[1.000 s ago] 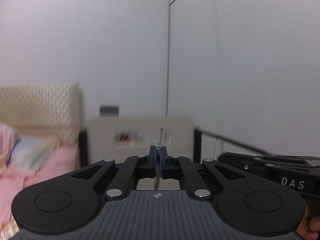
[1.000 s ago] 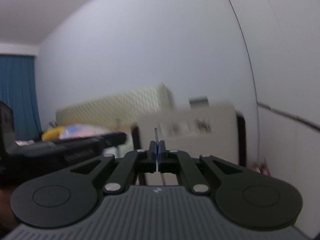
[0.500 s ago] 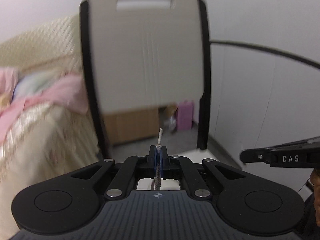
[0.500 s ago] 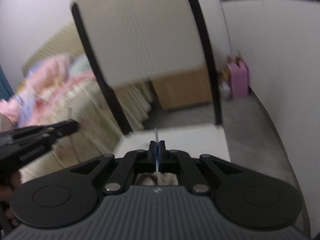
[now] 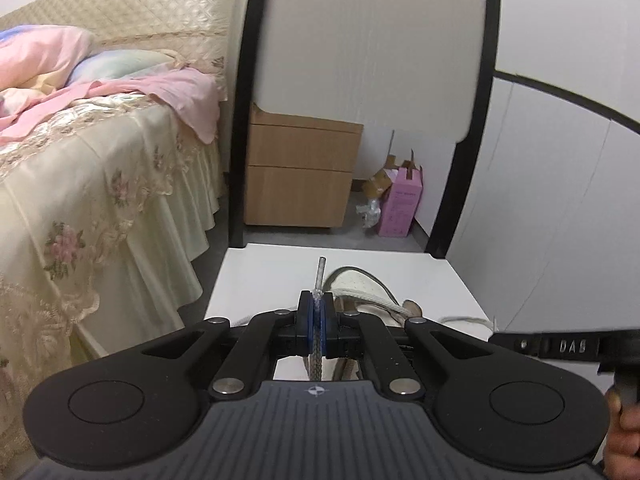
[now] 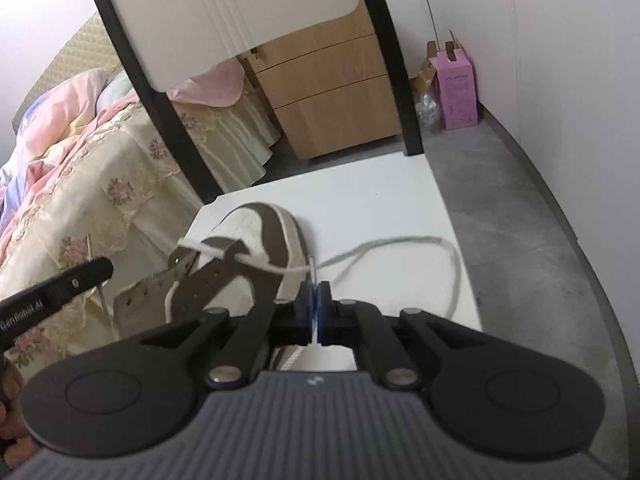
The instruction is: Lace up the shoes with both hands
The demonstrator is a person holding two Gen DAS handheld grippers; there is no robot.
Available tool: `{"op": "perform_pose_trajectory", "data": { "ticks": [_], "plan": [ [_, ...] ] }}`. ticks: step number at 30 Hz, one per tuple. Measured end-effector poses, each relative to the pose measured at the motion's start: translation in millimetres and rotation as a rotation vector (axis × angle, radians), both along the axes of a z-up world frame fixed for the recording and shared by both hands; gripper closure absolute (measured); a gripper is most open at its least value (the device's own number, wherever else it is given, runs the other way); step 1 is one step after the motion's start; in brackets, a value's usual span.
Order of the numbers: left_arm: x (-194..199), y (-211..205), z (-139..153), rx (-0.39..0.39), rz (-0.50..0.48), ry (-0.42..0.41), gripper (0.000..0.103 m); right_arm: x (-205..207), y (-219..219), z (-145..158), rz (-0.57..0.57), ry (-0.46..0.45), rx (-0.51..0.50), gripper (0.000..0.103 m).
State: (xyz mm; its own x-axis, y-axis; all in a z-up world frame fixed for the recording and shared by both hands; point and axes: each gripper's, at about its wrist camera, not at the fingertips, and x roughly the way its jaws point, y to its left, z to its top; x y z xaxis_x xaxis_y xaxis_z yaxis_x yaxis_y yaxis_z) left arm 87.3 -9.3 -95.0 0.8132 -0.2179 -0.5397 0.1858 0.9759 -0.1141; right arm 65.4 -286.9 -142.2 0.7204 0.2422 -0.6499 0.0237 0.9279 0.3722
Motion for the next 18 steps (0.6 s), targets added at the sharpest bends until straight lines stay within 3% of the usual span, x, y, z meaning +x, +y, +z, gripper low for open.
{"op": "perform_pose_trajectory", "data": {
  "ticks": [9, 10, 11, 13, 18],
  "plan": [
    [-15, 7, -3, -0.037, 0.066, 0.053, 0.097, -1, 12, -2, 0.053, -0.008, -0.032, 0.098],
    [-15, 8, -3, -0.038, 0.074, 0.060, 0.086, -3, 12, -1, 0.057, -0.011, -0.035, 0.097],
    [-15, 10, -2, -0.045, 0.079, 0.062, 0.066, -4, 12, 0, 0.056, -0.015, -0.036, 0.092],
    [-17, 12, 0, -0.063, 0.091, 0.044, 0.046, -7, 12, 2, 0.053, -0.027, -0.028, 0.062],
    [-23, 11, 5, -0.048, 0.095, 0.039, 0.046, -15, 12, 12, 0.061, -0.072, 0.005, 0.062]
  ]
}}
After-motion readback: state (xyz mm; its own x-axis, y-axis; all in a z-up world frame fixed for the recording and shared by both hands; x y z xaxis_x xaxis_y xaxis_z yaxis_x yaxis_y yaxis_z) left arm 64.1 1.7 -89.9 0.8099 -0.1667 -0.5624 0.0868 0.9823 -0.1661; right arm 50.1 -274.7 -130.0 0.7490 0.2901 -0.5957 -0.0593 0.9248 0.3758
